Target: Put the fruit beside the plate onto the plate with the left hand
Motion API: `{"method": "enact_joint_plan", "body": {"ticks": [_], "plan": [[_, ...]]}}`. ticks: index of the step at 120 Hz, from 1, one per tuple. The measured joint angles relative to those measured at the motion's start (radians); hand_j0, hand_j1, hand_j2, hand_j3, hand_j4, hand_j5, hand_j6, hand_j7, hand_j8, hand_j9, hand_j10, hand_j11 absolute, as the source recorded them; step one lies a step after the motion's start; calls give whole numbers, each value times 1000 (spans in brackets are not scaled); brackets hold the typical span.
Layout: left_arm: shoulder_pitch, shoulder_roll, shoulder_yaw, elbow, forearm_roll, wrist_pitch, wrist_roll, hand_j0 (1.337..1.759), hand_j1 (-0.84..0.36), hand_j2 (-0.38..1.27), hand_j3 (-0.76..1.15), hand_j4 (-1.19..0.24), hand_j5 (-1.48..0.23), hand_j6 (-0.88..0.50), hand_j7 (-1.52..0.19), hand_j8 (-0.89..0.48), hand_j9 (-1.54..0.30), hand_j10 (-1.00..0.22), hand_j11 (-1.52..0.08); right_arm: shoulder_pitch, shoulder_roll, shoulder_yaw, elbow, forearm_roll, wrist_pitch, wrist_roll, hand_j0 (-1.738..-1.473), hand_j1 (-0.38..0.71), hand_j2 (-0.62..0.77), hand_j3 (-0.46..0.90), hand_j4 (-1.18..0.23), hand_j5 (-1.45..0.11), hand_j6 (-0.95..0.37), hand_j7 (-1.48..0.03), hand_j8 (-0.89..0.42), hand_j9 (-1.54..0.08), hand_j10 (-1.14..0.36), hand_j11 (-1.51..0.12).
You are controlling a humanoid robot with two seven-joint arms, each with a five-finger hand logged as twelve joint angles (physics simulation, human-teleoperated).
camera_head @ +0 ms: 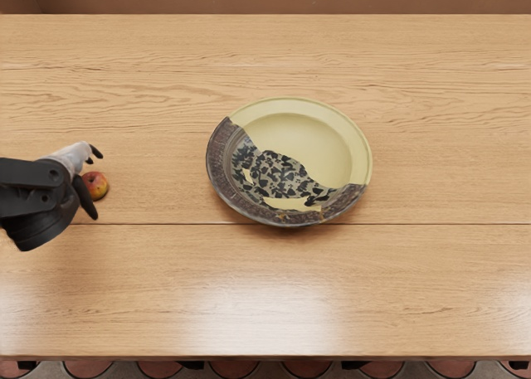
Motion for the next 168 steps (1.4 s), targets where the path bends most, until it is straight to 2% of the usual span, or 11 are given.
{"method": "enact_joint_plan", "body": {"ticks": [18,46,71,89,97,102,114,131,142,157,168], "plan": [[-8,-7,-1,1,-23,3,0,1658,47,52,0,-254,-329,-255,-329,-255,-329,-254,-328,0,0,0,0,0,0,0,-1658,-323,-4,0,-23,-29,-23,-29,-23,-29,-23,-29],[-8,-16,-3,3,-37,4,0,1658,-212,95,0,-470,-608,-445,-608,-450,-609,-469,-609,0,0,0,0,0,0,0,-1658,-323,-4,0,-23,-29,-23,-29,-23,-29,-23,-29],[-5,-66,0,33,-46,4,1,1656,-276,179,0,-550,-710,-545,-710,-527,-720,-545,-719,0,0,-1,0,0,0,0,-1658,-323,-4,0,-23,-29,-23,-29,-23,-29,-23,-29],[4,-70,4,56,-45,2,-1,1653,-280,197,0,-560,-755,-544,-757,-490,-766,-555,-767,0,0,-1,0,0,0,0,-1658,-323,-4,0,-23,-29,-23,-29,-23,-29,-23,-29],[11,-84,6,67,-42,3,0,1650,-262,164,0,-576,-749,-554,-759,-520,-781,-561,-781,0,0,-1,0,0,0,0,-1658,-323,-4,0,-23,-29,-23,-29,-23,-29,-23,-29],[15,-92,8,75,-41,4,0,1651,-267,208,0,-584,-746,-561,-757,-516,-785,-564,-784,0,0,-1,0,0,0,0,-1658,-323,-4,0,-23,-29,-23,-29,-23,-29,-23,-29],[20,-93,11,87,-43,3,-1,1651,-254,152,0,-592,-759,-564,-782,-494,-796,-573,-797,0,0,-1,0,0,0,0,-1658,-323,-4,0,-23,-29,-23,-29,-23,-29,-23,-29],[21,-93,13,94,-44,1,0,1648,-259,161,0,-658,-876,-504,-902,-458,-907,-635,-908,0,0,-1,0,0,0,0,-1658,-323,-4,0,-23,-29,-23,-29,-23,-29,-23,-29],[21,-94,14,95,-48,3,0,1649,-299,242,10,-714,-954,-471,-975,-417,-981,-607,-980,0,0,-2,0,0,0,0,-1658,-323,-4,0,-23,-29,-23,-29,-23,-29,-23,-29],[-10,-97,14,86,-72,3,1,1650,-319,275,-5,-750,-1025,-425,-1040,-370,-1043,-569,-1032,0,0,-2,0,0,0,0,-1658,-323,-4,0,-23,-29,-23,-29,-23,-29,-23,-29],[-87,-97,28,66,-107,2,1,1649,-318,299,-3,-766,-1054,-440,-1069,-379,-1076,-577,-1055,0,0,-2,0,0,0,0,-1658,-323,-4,0,-23,-29,-23,-29,-23,-29,-23,-29]]}}
